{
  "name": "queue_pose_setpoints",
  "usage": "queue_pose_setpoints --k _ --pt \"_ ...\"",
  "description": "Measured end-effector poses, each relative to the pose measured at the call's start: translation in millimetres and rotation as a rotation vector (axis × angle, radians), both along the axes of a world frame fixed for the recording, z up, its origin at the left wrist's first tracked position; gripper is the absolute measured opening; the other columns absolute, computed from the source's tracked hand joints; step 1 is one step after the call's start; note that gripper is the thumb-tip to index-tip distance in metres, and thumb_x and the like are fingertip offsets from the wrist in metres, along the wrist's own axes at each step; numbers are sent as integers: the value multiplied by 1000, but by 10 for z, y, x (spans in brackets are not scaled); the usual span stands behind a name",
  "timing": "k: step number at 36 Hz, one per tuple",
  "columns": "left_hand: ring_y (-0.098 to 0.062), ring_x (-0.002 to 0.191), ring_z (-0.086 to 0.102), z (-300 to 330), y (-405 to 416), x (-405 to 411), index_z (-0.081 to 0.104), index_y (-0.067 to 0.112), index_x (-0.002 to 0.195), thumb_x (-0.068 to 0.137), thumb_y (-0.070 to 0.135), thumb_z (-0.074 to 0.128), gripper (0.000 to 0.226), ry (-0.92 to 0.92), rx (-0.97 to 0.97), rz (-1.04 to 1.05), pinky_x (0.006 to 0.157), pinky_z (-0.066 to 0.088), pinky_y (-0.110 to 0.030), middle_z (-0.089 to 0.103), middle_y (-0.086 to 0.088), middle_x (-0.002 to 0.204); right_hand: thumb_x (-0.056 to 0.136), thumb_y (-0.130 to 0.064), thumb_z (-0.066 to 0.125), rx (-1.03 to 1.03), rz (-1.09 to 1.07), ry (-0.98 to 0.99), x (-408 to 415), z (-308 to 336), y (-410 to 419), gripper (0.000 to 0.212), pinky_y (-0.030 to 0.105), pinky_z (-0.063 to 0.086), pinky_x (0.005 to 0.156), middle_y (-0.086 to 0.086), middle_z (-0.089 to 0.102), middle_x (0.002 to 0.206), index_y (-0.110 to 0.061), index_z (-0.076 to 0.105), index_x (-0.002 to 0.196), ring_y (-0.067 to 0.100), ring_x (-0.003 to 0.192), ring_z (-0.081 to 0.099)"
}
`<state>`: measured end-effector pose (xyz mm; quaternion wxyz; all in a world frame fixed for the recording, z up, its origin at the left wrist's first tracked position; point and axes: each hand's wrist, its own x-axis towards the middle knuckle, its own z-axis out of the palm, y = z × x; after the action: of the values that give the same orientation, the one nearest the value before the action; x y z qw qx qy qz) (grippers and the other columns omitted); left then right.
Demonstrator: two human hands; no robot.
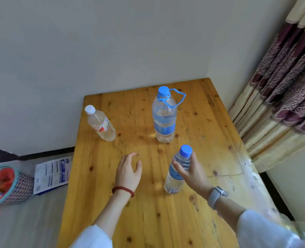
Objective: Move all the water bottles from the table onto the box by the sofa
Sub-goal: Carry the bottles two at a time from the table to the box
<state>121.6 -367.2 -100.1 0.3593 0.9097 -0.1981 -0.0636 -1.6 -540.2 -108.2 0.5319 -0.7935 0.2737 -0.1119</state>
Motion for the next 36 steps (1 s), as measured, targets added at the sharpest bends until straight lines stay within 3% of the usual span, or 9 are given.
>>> queue_pose_setpoints --k 5,11,15,20,26,32,36 --pt "-26 124 41 130 417 508 35 13 133 85 24 59 55 -20 -72 150 98 36 -34 42 -11 135 84 -38 61 46 87 -17 351 52 544 23 11 47 68 -3 62 96 -36 41 95 1 85 60" --pt "-28 139 16 191 505 1411 11 13 143 77 34 69 90 68 -128 235 111 22 -45 17 -13 151 83 -40 60 18 63 -32 864 121 918 26 25 51 75 -5 61 96 -31 42 99 3 87 60" --pt "-28 127 35 59 355 1847 22 12 137 70 27 76 87 157 -236 180 105 34 -43 33 -13 139 84 -35 61 22 -13 -50 1087 80 1040 23 27 50 78 -5 58 95 -36 41 95 5 89 58" --pt "-28 122 40 -186 219 2123 21 12 134 69 23 77 87 202 -319 193 95 40 -40 37 -11 135 84 -39 59 48 -114 -24 1107 34 1103 24 9 47 72 -13 58 99 -40 40 99 -5 91 58" --pt "-26 118 47 -267 142 2217 30 18 132 70 30 76 78 140 -287 141 89 39 -34 45 -5 132 83 -41 58 67 -226 15 902 128 1120 24 25 52 80 -12 60 100 -41 40 99 0 93 60" --pt "-23 112 51 -164 83 1728 34 29 128 67 36 78 75 167 -246 -123 90 44 -36 52 0 127 83 -42 59 58 -379 22 477 277 1076 29 36 55 83 -7 63 105 -32 42 105 7 95 63" --pt "-20 104 54 -19 -12 1031 43 26 123 64 34 80 70 206 -264 -393 87 45 -33 57 2 118 83 -42 58 10 -519 -2 -15 396 1104 22 23 54 77 -14 63 101 -45 42 97 -2 91 62"
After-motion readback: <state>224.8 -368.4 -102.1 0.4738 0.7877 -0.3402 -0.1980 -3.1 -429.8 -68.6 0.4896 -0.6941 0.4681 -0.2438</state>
